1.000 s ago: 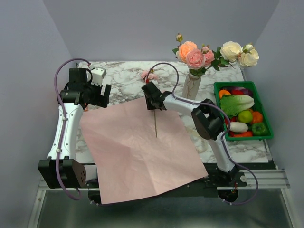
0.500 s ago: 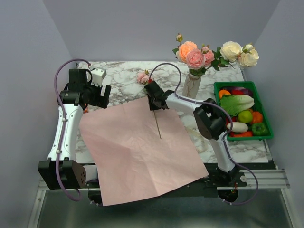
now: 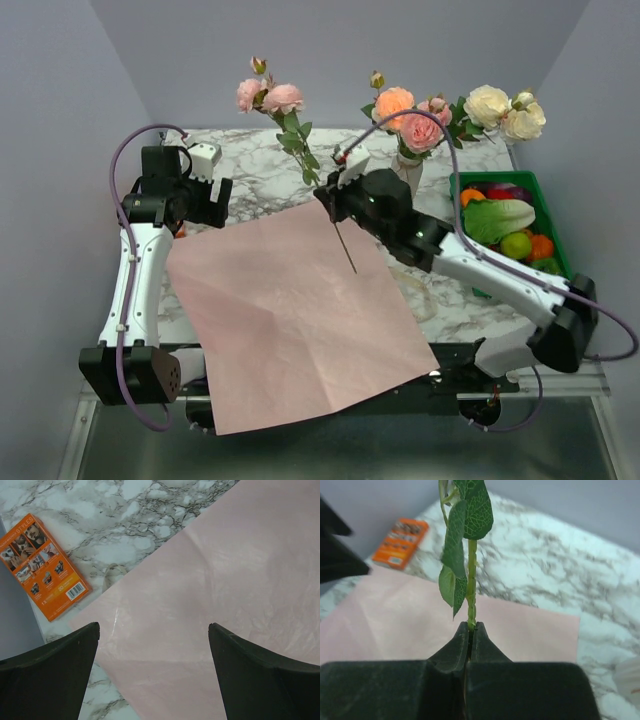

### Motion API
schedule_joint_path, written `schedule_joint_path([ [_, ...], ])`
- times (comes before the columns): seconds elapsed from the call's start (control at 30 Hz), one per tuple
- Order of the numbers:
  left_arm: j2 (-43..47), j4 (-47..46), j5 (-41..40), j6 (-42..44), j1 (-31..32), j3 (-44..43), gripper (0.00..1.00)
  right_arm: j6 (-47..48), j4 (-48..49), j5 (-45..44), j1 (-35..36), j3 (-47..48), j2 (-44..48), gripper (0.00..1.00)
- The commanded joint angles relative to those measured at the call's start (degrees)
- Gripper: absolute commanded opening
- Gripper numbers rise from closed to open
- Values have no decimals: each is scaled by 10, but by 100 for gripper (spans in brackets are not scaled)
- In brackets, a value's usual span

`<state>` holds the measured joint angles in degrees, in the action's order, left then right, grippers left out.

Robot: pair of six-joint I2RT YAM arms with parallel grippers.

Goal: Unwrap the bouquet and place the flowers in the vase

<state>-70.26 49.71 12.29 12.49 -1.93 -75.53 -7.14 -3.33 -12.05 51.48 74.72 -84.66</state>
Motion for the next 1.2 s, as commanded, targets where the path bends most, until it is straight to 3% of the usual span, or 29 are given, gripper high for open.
schedule_joint_path([
  [0.0, 10, 10, -1, -12, -4, -19, 99, 140, 163, -45, 42, -83, 134, 1],
  [0.2, 0, 11, 2, -17, -4, -30, 99, 293, 392, -77, 62, -199, 307, 1],
  [0.23, -1, 11, 3, -17, -4, -32, 99, 325, 486, -90, 62, -224, 320, 1],
  [0.27, -3, 12, 3, -19, -4, -35, 99, 395, 536, -103, 63, -258, 324, 1],
  [0.37, -8, 9, 4, -21, -4, -39, 99, 491, 660, -167, 41, -271, 296, 1],
  [0.6, -20, 6, 16, -31, -4, -45, 99, 377, 674, -127, -127, -250, 242, 1],
  [0.7, -21, 8, 27, -23, -4, -47, 99, 354, 691, -108, -168, -230, 200, 1],
  [1.17, -38, 3, 28, 18, -4, -46, 99, 196, 766, -58, -266, -169, 71, 1],
])
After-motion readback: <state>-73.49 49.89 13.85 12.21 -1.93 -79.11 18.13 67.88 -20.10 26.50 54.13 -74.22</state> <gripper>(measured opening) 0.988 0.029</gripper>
